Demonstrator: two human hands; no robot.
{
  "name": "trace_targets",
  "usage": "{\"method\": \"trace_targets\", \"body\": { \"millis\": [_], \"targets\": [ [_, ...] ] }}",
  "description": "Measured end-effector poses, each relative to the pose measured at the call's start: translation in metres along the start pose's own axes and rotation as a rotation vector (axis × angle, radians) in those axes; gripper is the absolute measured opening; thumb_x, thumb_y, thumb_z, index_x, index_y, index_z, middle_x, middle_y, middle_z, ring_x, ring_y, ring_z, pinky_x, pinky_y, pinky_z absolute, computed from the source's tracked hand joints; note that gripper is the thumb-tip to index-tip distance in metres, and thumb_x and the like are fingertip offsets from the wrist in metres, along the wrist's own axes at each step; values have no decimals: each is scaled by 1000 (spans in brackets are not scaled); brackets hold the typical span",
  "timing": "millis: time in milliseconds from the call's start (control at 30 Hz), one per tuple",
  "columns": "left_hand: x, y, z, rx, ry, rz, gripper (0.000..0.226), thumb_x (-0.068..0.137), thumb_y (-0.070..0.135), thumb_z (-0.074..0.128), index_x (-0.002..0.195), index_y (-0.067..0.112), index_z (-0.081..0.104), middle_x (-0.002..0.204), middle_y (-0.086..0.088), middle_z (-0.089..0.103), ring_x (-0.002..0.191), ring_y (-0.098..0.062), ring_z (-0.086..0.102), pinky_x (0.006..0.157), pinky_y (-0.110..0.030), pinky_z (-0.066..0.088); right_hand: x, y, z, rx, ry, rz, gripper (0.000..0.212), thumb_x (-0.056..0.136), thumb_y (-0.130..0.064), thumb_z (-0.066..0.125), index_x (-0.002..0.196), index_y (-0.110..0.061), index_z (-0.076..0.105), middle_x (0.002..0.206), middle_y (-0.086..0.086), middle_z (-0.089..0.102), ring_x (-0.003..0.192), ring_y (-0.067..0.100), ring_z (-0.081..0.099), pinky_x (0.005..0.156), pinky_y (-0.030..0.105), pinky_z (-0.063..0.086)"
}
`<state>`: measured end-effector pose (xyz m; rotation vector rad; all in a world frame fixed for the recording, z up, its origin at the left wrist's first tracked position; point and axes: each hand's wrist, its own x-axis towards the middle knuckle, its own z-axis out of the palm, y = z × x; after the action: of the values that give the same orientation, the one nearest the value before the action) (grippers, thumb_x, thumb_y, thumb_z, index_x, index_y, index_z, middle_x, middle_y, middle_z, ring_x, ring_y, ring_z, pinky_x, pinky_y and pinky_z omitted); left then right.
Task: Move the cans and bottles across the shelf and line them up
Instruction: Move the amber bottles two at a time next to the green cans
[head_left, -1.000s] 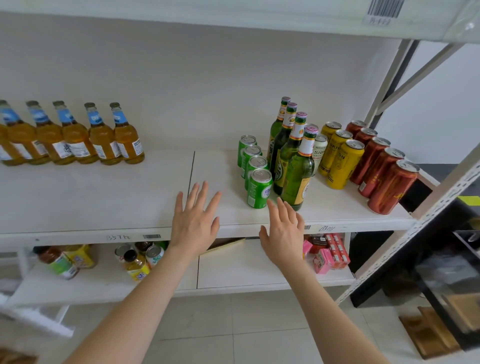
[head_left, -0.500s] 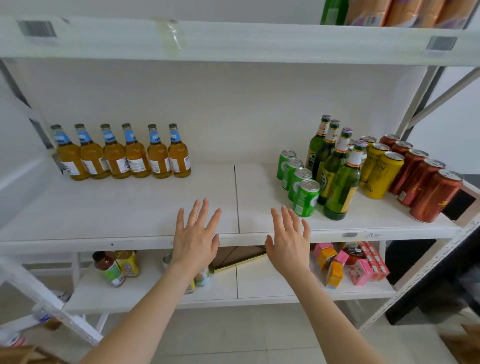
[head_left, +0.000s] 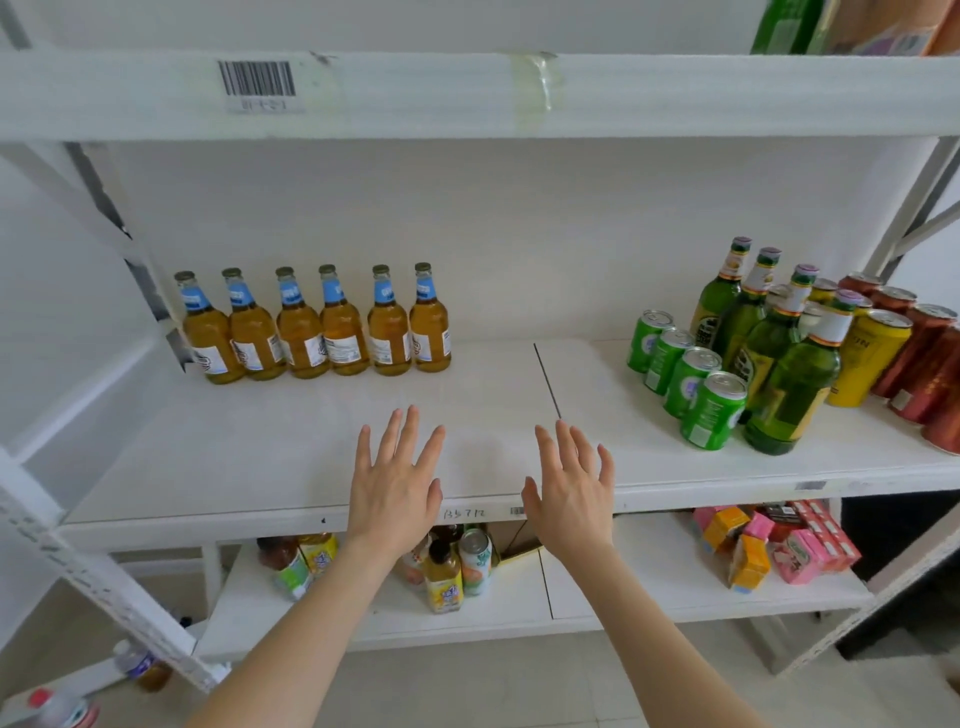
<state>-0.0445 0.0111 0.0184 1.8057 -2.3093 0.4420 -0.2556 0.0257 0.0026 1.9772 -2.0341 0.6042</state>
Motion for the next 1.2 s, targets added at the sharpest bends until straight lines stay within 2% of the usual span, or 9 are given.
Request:
{"method": "trace_targets", "body": {
  "millis": [233, 367, 467, 667, 733, 867, 1000, 1133, 1200],
  "targets": [
    [43, -45, 19, 16, -2, -70, 67, 92, 43, 55, 152, 24, 31, 161, -16, 20, 150, -33, 16, 117, -57, 16, 57, -36, 28, 35, -25, -16, 68, 75, -36, 75, 135, -15, 51, 140, 13, 54, 129, 32, 51, 104, 54, 38],
    [77, -74, 29, 18, 27, -103, 69, 90, 44, 59, 151, 23, 35, 160, -16, 23, 149, -33, 20, 116, -57, 19, 93, -55, 47, 58, -36, -37, 65, 86, -37, 64, 143, -16, 41, 150, 12, 43, 139, 31, 39, 113, 53, 27],
    [100, -96, 37, 11, 63, -121, 70, 87, 44, 63, 149, 22, 38, 159, -17, 28, 148, -34, 24, 114, -57, 23, 117, -72, 61, 68, -45, -37, 65, 86, -38, 63, 143, -15, 42, 149, 12, 44, 138, 32, 40, 112, 53, 28],
    [153, -142, 54, 18, 56, -112, 69, 95, 45, 52, 154, 20, 25, 162, -17, 17, 150, -34, 13, 119, -52, 16, 169, -104, 92, 116, -74, -10, 66, 94, -43, 50, 150, -18, 28, 158, 9, 28, 145, 28, 24, 117, 49, 15],
    [171, -153, 58, -33, 74, -100, 69, 96, 42, 52, 154, 16, 26, 161, -18, 21, 149, -34, 17, 118, -49, 21, 184, -113, 102, 156, -74, 25, 67, 95, -45, 47, 152, -18, 23, 159, 8, 25, 147, 27, 20, 118, 47, 11],
    [208, -165, 72, -250, 135, -107, 69, 93, 36, 60, 150, 9, 33, 155, -19, 32, 142, -35, 34, 110, -45, 38, 211, -121, 125, 255, -64, 115, 69, 94, -49, 47, 152, -20, 23, 158, 4, 29, 145, 23, 23, 117, 44, 14],
    [239, -165, 85, -419, 167, -149, 68, 95, 36, 58, 150, 7, 30, 153, -19, 36, 141, -34, 35, 110, -42, 37, 233, -122, 148, 434, -134, 206, 74, 91, -49, 54, 151, -21, 22, 155, 1, 32, 142, 22, 27, 114, 42, 22],
    [268, -165, 91, -562, 184, -219, 69, 97, 40, 55, 151, 9, 26, 151, -14, 40, 137, -28, 42, 106, -36, 40, 262, -120, 167, 731, -250, 308, 81, 87, -42, 67, 151, -21, 22, 152, 4, 37, 139, 25, 35, 111, 45, 35],
    [281, -165, 93, -641, 170, -232, 70, 97, 41, 54, 152, 9, 25, 151, -12, 42, 137, -26, 43, 106, -36, 40, 272, -119, 173, 928, -300, 324, 81, 85, -33, 72, 150, -20, 23, 150, 5, 41, 135, 24, 41, 104, 36, 41]
  ]
}}
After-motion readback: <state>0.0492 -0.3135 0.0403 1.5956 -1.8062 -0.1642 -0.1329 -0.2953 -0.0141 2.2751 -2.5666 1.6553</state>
